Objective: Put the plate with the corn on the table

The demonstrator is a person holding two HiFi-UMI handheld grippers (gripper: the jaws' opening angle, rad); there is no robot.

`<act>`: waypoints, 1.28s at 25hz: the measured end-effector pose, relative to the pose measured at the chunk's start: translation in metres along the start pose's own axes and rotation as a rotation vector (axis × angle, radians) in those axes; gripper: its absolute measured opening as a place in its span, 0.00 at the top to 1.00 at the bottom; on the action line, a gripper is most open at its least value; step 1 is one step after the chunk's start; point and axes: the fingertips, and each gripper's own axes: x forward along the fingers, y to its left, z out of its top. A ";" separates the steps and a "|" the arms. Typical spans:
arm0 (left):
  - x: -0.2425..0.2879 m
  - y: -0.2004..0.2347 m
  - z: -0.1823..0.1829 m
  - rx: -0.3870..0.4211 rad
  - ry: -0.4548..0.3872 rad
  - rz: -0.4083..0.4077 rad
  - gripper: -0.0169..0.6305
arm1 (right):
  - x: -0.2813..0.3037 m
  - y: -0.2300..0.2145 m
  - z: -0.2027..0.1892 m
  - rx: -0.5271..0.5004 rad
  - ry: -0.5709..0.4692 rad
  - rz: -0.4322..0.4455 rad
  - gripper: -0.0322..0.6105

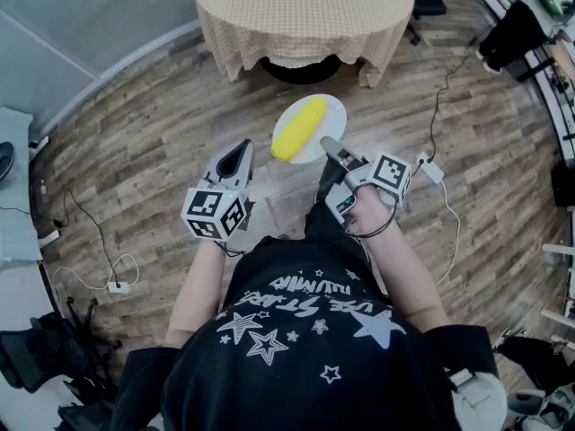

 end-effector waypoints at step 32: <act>-0.036 0.012 -0.009 -0.015 -0.012 -0.030 0.96 | -0.011 0.005 -0.042 0.014 -0.009 -0.013 0.87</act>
